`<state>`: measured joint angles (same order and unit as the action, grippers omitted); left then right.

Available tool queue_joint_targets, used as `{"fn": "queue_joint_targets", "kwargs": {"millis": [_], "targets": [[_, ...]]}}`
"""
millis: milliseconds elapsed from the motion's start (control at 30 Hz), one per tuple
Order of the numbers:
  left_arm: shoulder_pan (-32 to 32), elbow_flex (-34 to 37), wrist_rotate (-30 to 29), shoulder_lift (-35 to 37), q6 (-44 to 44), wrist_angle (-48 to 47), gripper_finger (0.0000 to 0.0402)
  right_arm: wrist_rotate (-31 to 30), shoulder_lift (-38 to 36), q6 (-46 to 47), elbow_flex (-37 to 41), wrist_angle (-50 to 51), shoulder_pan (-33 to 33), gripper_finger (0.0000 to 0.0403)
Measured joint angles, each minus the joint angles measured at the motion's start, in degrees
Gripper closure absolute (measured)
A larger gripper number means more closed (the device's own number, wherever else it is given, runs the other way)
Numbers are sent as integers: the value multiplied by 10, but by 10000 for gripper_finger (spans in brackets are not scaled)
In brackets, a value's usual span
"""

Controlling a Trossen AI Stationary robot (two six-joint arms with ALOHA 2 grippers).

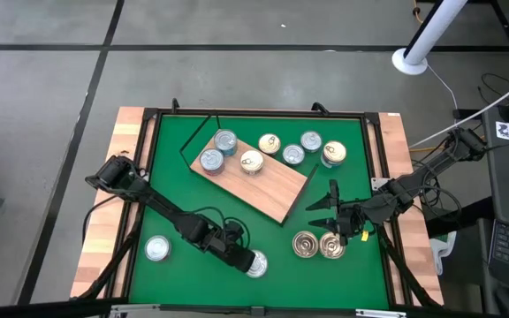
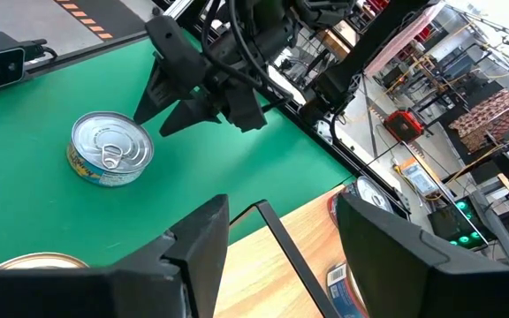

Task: Stack canned seafood by type on shelf
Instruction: Stack the yellow and blue tuna can on top of the yellow and blue tuna can on the shelf

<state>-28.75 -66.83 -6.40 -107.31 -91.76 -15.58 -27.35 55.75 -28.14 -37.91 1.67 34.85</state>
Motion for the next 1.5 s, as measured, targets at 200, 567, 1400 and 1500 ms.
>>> {"fn": "queue_joint_targets", "kwargs": {"millis": [200,567,1400,1500], "targets": [[4,0,0,0,-11,0,135,0,0,0,0,0,0,191],[3,0,2,-19,-20,18,196,0,0,0,1,4,0,191],[3,-2,12,-37,-13,27,307,0,0,0,1,16,0,191],[3,-1,12,-37,-9,30,339,0,0,0,1,16,0,191]]}}
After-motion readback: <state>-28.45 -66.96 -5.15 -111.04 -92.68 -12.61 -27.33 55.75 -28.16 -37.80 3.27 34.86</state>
